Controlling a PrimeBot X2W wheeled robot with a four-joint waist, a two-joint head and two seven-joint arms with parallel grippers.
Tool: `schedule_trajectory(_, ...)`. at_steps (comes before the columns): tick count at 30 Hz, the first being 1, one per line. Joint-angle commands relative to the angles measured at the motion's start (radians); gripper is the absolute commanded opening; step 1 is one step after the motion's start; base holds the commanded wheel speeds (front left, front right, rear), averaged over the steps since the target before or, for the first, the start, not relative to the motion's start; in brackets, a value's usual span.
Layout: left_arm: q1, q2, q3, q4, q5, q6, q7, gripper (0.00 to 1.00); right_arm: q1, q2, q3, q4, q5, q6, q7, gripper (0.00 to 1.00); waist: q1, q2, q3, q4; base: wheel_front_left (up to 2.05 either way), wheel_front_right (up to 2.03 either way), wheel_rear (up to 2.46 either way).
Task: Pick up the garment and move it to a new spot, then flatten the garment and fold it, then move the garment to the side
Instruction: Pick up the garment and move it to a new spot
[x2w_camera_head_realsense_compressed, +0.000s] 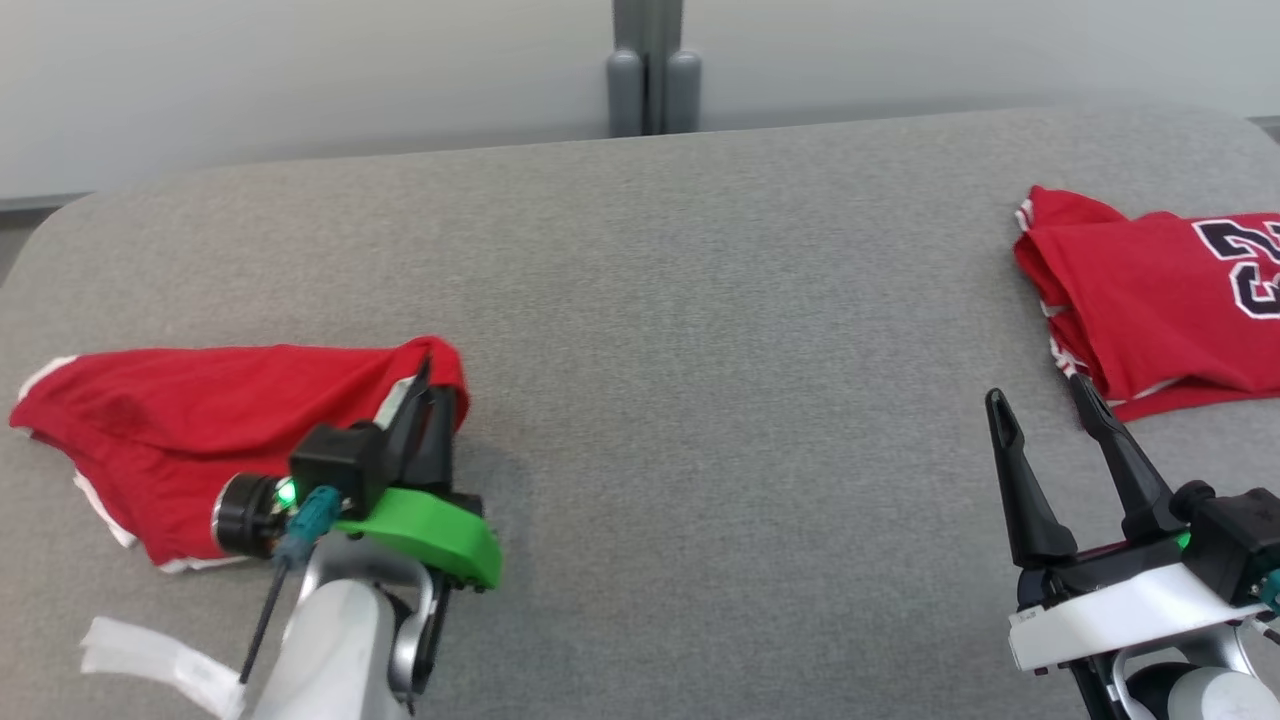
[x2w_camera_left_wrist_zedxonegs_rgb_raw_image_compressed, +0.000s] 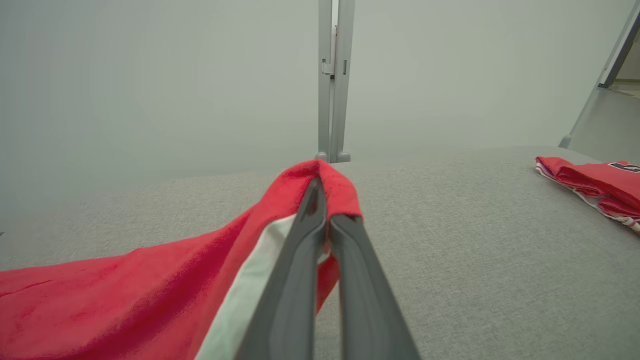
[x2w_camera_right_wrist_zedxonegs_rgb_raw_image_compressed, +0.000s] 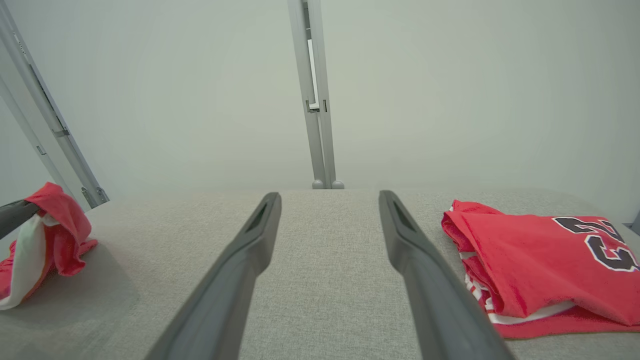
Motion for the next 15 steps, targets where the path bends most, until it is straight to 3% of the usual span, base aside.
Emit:
schedule_trajectory(1,-0.046,0.000,-0.059,0.001,-0.025,-0.009,-0.001,0.00,0.003,0.007,-0.008,0.000,0.006,0.000,-0.008,1.00,0.0000,0.0000,0.022,-0.157,0.00,0.00,0.00)
schedule_trajectory(9,-0.214,0.003,-0.469,-0.020,-0.161,0.035,-0.007,0.00,-0.038,0.030,-0.010,0.019,0.023,0.000,-0.046,1.00,0.0000,0.0000,0.150,-0.291,0.00,0.00,0.00)
schedule_trajectory(14,-0.282,0.003,-0.590,0.065,-0.207,0.073,-0.003,0.00,-0.063,0.045,-0.002,0.046,0.031,0.000,-0.079,1.00,0.0000,0.0000,0.197,-0.319,0.00,0.00,0.00)
schedule_trajectory(15,-0.291,0.003,-0.601,0.085,-0.218,0.079,-0.009,0.20,-0.067,0.046,-0.003,0.054,0.033,0.000,-0.086,1.00,0.0000,0.0000,0.203,-0.317,0.00,0.00,0.00)
